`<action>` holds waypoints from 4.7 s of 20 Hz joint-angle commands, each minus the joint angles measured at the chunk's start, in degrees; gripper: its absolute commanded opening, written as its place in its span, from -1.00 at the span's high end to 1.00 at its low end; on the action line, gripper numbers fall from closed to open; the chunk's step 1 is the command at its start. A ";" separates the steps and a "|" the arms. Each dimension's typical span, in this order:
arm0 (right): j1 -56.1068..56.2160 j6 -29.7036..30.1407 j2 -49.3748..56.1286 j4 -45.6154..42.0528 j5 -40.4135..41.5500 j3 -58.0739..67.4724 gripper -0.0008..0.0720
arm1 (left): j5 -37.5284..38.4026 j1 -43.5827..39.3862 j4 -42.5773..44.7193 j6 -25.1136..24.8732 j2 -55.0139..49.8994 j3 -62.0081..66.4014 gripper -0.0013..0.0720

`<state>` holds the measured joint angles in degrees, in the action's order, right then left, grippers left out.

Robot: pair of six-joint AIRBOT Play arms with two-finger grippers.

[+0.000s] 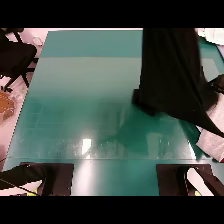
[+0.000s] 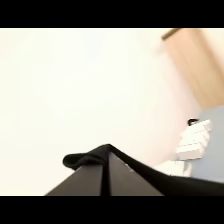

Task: Fold the shirts.

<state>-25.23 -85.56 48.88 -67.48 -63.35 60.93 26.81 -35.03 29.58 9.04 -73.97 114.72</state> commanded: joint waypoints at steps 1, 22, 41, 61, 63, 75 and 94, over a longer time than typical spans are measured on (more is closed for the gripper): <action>-1.75 1.07 -2.58 0.13 2.47 -1.40 -0.14 | 8.22 6.64 11.63 11.28 0.24 1.25 0.90; 12.22 9.66 30.42 21.42 -13.92 -1.40 -0.72 | 48.54 30.05 57.24 47.06 0.00 -42.16 0.90; 15.21 10.69 35.06 35.08 2.97 -19.41 -0.52 | 45.75 30.05 57.20 47.08 0.00 -42.16 0.90; 0.42 9.55 7.43 37.88 11.23 15.06 0.92 | 18.58 30.05 54.69 52.50 20.76 -26.75 0.90; -3.10 9.55 7.43 41.72 10.01 19.67 0.92 | 20.06 30.05 56.48 52.54 21.68 -22.75 0.90; -10.01 9.18 5.73 41.88 -3.19 9.90 0.92 | 50.71 30.05 68.15 56.81 22.62 -21.09 0.90; -13.42 6.91 8.70 37.20 -9.66 -14.73 0.92 | 76.94 29.99 37.48 73.37 22.62 -53.51 0.90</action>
<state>-37.08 -76.88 58.52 -30.06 -70.35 46.76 97.84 -4.99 77.14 78.72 -51.37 62.96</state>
